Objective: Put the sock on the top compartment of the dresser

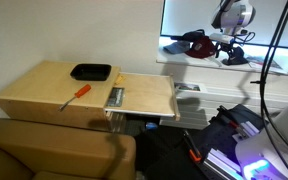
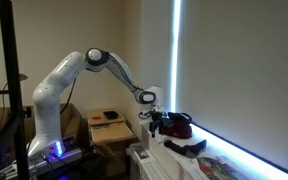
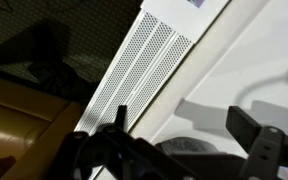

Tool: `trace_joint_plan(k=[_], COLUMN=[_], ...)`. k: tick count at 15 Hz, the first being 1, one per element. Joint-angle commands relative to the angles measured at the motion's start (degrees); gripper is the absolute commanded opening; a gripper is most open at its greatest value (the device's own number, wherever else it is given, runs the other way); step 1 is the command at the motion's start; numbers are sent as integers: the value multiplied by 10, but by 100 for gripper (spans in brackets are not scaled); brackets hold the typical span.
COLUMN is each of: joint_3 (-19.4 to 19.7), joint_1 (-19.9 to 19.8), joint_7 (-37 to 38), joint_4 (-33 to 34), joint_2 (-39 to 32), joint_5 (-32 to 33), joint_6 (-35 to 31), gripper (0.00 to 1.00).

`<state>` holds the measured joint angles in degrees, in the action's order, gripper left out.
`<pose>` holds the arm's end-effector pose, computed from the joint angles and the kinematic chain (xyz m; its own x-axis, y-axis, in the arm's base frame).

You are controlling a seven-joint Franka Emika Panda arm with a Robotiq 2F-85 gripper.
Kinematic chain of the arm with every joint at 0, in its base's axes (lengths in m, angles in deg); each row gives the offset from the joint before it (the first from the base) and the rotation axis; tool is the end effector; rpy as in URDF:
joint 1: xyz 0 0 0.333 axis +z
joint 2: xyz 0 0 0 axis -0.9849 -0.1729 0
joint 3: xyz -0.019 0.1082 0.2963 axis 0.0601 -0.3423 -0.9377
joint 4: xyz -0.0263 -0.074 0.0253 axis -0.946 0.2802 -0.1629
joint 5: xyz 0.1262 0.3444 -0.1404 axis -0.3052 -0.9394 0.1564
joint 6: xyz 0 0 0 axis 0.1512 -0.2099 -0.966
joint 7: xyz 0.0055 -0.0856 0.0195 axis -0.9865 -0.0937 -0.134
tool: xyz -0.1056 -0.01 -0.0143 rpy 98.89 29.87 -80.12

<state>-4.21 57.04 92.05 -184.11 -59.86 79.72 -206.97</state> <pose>0.4602 -0.4611 0.1888 -0.1097 -0.9860 0.1252 -0.9854 0.1244 0.1162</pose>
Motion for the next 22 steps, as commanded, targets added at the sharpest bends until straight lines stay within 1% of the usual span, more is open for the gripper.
trace_joint_plan(k=[1,3,5,7,9,10,12,14,15,16,17,19,20,21,22], joint_3=[24,45,69,85,98,95,95,89,100,89,106,105,97,60,49], joint_1=[-4,3,10,10,8,-2,-12,-25,-24,-25,-12,-17,-23,-48,-55], joint_7=[77,139,200,251,291,300,333,359,363,377,376,378,366,347,333], joint_4=[99,141,179,224,274,302,350,395,422,401,387,393,396,413,416], joint_2=[-108,-154,-191,-225,-255,-265,-285,-300,-316,-293,-286,-286,-281,-268,-259], joint_5=[-13,-9,-2,7,24,29,43,54,43,66,53,52,45,53,48], joint_6=[-68,-96,-90,-62,4,42,96,142,166,173,183,212,240,286,304], gripper=[100,100,100,100,100,100,73,59,52,44,38,24,16,11,2])
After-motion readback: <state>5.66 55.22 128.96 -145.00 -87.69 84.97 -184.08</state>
